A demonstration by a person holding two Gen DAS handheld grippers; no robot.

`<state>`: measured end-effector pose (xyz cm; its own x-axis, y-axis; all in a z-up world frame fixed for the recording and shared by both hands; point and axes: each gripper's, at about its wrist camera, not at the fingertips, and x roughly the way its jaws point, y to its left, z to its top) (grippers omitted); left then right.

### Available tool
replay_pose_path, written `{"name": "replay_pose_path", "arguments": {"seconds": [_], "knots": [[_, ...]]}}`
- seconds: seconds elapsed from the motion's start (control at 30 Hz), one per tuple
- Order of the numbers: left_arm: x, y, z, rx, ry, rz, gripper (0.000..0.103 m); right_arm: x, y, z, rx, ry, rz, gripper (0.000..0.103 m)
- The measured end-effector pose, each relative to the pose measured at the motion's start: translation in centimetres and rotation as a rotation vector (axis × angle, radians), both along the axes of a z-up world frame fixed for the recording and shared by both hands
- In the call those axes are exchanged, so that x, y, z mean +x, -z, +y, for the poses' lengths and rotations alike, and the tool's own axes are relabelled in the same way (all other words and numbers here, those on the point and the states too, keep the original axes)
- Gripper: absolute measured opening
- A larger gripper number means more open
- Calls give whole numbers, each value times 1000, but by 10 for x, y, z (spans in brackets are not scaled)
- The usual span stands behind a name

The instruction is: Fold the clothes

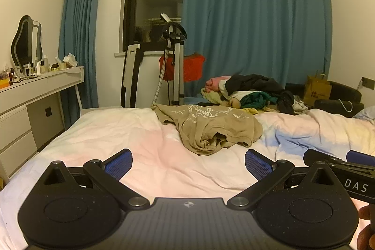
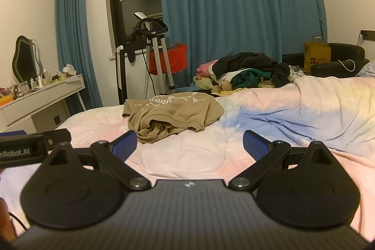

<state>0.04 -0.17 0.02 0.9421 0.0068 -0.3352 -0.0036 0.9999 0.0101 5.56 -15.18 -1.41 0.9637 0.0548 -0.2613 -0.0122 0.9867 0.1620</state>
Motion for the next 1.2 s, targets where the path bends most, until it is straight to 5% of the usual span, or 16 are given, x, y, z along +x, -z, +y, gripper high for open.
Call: {"name": "replay_pose_path", "arguments": {"seconds": [1.2], "knots": [[4,0,1,-22,16,3,103,0,2,-4,19,16,14,99]]}}
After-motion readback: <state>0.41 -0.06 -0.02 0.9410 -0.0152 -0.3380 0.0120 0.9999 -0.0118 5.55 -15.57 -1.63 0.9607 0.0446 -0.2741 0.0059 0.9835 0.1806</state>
